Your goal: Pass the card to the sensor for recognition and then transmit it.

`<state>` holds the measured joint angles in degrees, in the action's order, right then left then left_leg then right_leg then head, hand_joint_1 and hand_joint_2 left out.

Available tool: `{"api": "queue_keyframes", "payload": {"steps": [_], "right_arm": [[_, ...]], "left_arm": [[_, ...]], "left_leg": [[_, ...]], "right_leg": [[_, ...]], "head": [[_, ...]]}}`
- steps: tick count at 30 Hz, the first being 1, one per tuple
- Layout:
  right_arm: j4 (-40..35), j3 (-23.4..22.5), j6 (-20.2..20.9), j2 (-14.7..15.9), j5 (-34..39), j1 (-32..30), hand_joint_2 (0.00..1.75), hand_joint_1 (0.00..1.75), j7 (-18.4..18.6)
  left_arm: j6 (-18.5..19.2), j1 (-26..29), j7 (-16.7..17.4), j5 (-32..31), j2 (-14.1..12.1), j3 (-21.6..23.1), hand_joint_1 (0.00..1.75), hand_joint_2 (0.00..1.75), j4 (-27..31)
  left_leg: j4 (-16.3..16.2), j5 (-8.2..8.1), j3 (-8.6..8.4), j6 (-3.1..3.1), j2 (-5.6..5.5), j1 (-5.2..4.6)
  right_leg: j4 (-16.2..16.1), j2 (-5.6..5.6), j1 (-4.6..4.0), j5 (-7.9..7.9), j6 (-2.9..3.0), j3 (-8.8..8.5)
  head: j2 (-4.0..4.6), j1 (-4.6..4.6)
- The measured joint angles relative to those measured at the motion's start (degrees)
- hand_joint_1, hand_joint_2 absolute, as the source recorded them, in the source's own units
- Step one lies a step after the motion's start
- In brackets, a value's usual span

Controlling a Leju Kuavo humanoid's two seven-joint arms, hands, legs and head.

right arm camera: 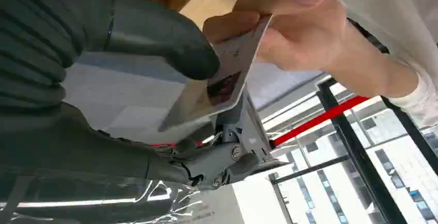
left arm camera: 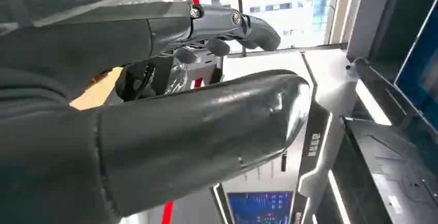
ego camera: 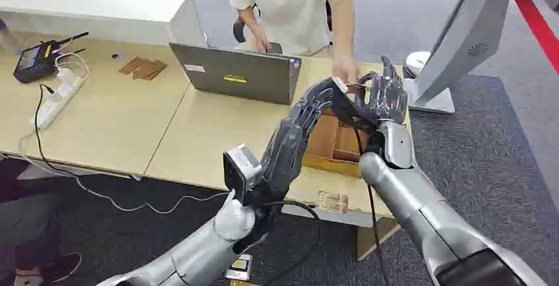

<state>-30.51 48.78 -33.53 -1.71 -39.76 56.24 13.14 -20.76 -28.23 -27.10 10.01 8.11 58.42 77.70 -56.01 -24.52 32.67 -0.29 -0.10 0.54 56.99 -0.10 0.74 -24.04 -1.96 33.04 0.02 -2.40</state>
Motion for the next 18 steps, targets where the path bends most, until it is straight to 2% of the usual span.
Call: {"api": "queue_keyframes", "payload": {"steps": [11, 18], "right_arm": [[0.3, -0.1, -0.5, -0.3, 0.5, 0.1, 1.75, 1.75, -1.0], [0.0, -0.5, -1.5, -0.2, 4.3, -0.1, 1.75, 1.75, -3.8]], "left_arm": [[0.0, 0.1, 0.2, -0.2, 0.0, 0.0, 0.00, 0.00, 0.0], [-1.7, 0.2, 0.3, -0.5, 0.0, 0.0, 0.00, 0.00, 0.0]], "left_leg": [[0.0, 0.00, -0.01, 0.00, 0.00, 0.00], [0.0, 0.00, -0.01, 0.00, 0.00, 0.00]], "right_leg": [[0.0, 0.00, 0.00, 0.00, 0.00, 0.00], [0.0, 0.00, 0.00, 0.00, 0.00, 0.00]], "head": [[0.00, 0.00], [0.00, 0.00]]}}
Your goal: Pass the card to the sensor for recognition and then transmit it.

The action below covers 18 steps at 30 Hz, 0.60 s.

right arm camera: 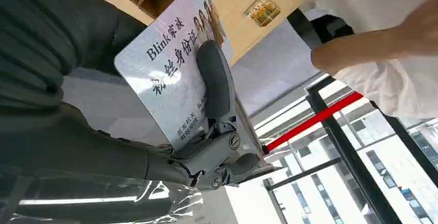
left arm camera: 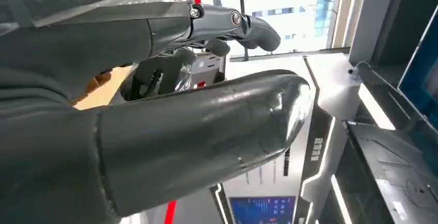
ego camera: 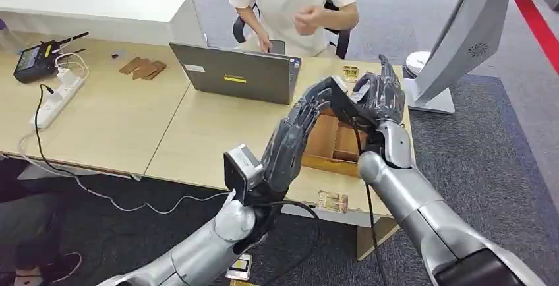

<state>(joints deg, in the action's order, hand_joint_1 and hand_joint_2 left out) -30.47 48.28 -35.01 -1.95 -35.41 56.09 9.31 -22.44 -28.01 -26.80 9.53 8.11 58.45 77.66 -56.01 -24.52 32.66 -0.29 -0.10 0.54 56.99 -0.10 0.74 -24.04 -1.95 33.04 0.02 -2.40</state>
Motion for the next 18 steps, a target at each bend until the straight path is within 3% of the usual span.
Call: {"api": "queue_keyframes", "payload": {"steps": [4, 9, 18], "right_arm": [[-2.5, -1.2, -0.8, 0.9, 3.7, -1.5, 1.75, 1.75, -1.1], [-6.9, -1.9, -1.1, 3.7, 5.9, -4.2, 1.75, 1.75, 0.3], [-17.7, -6.9, -4.7, 12.8, 8.4, -13.2, 1.75, 1.75, 4.3]], "left_arm": [[-2.0, 0.4, 0.9, -0.7, -0.3, 0.0, 0.00, 0.00, 0.1], [-3.2, 0.9, 2.0, -1.0, -0.8, 0.0, 0.00, 0.00, 0.9], [-5.2, 2.3, 4.2, -2.8, -1.9, -0.1, 0.00, 0.00, 3.1]], "left_leg": [[0.0, 0.00, 0.00, 0.00, -0.01, 0.00], [0.0, 0.00, -0.01, 0.00, 0.00, -0.01], [0.0, -0.02, 0.00, 0.01, -0.02, -0.02]], "right_leg": [[0.0, 0.00, 0.00, 0.00, 0.00, 0.00], [0.0, 0.00, 0.01, 0.00, 0.00, 0.01], [0.0, -0.03, 0.03, 0.00, -0.01, -0.02]], "head": [[0.00, 0.00], [0.00, 0.02], [0.00, 0.00]]}}
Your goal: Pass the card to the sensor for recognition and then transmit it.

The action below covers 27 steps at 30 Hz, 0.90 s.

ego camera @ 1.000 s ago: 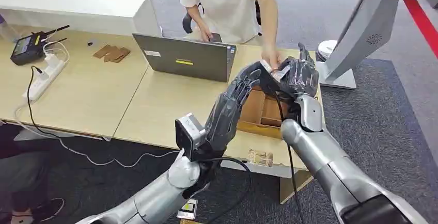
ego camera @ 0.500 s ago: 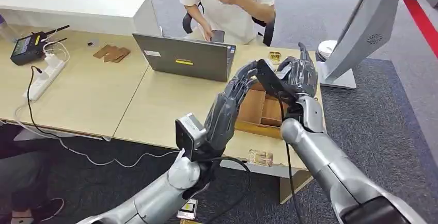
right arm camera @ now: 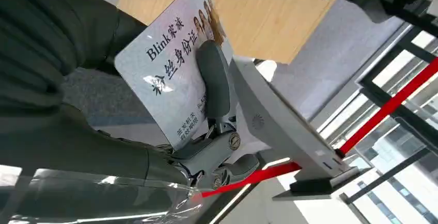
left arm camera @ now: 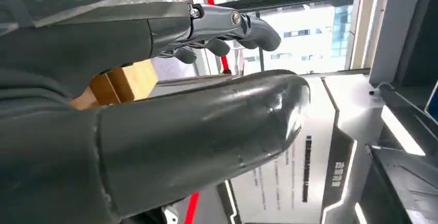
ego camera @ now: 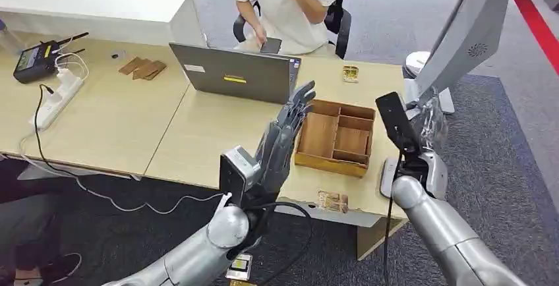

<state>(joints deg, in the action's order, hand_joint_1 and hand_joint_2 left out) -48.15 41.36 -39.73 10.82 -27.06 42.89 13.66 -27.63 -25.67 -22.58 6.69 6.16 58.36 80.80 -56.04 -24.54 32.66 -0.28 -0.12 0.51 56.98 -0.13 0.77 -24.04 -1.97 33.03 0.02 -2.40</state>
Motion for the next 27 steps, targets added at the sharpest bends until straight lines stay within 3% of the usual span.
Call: {"api": "queue_keyframes", "payload": {"steps": [10, 19, 27], "right_arm": [[-2.9, -5.6, -0.1, 3.7, 0.3, -5.2, 1.75, 1.75, -2.5], [-2.3, -6.0, 1.0, 4.0, 0.5, -7.0, 1.75, 1.75, -4.3], [3.5, -6.0, 1.5, 2.7, 5.1, -7.7, 1.75, 1.75, -7.8]], "left_arm": [[-0.7, 1.3, 1.3, -1.6, -0.6, -1.1, 0.00, 0.00, 1.9], [-0.7, 1.4, 0.9, -1.7, -0.6, -1.4, 0.00, 0.00, 1.9], [-1.5, 1.4, 0.5, -0.9, -0.9, -1.4, 0.00, 0.00, 2.2]], "left_leg": [[0.0, 0.01, -0.01, 0.00, 0.00, 0.03], [0.0, 0.00, 0.02, 0.00, -0.01, 0.02], [0.0, 0.00, 0.01, 0.00, -0.01, 0.03]], "right_leg": [[0.0, 0.00, -0.03, 0.00, 0.01, 0.00], [0.0, 0.00, -0.02, 0.00, 0.00, 0.00], [0.0, -0.01, -0.02, -0.01, 0.00, 0.00]], "head": [[0.00, 0.00], [0.00, 0.00], [0.00, 0.00]]}}
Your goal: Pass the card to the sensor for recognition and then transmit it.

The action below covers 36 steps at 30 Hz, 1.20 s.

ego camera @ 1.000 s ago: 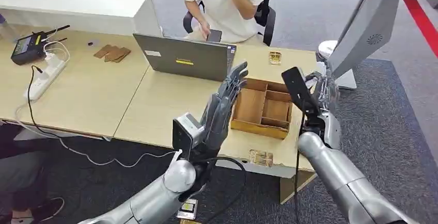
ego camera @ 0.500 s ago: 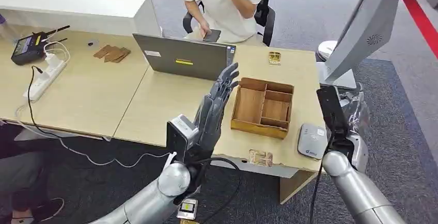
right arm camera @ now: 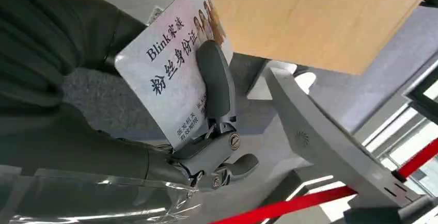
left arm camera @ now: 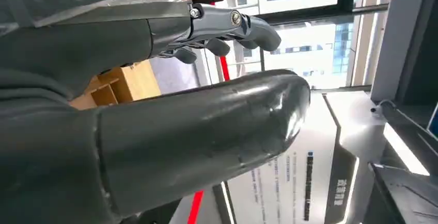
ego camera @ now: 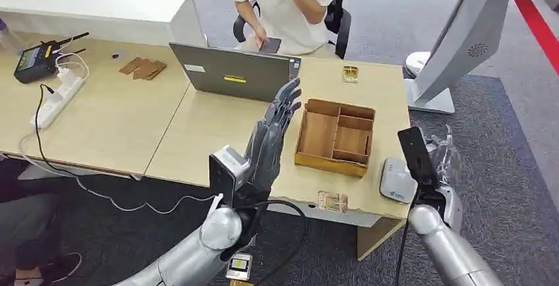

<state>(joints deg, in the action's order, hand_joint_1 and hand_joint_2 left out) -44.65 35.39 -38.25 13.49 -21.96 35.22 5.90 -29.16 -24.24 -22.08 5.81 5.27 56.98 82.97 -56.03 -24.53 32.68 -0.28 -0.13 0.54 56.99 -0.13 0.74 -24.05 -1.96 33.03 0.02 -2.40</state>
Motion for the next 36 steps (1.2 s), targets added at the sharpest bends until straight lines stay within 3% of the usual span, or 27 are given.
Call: {"api": "queue_keyframes", "payload": {"steps": [12, 36], "right_arm": [[7.4, 0.0, -0.1, -0.9, 2.6, -0.6, 1.75, 1.75, -1.7], [12.7, 0.4, 1.2, -2.4, 3.2, -0.8, 1.75, 1.75, -1.9]], "left_arm": [[-0.5, 0.1, 0.3, -0.2, -0.6, 0.0, 0.00, 0.00, 0.7], [-0.8, 0.1, 0.4, -0.3, -0.8, 0.0, 0.00, 0.00, 1.0]], "left_leg": [[0.0, 0.00, 0.01, 0.00, 0.00, -0.01], [0.0, 0.00, 0.00, 0.00, 0.00, 0.00]], "right_leg": [[0.0, 0.00, 0.01, 0.00, 0.00, 0.00], [0.0, 0.00, 0.00, 0.00, 0.00, 0.00]], "head": [[0.00, 0.00], [0.00, 0.00]]}}
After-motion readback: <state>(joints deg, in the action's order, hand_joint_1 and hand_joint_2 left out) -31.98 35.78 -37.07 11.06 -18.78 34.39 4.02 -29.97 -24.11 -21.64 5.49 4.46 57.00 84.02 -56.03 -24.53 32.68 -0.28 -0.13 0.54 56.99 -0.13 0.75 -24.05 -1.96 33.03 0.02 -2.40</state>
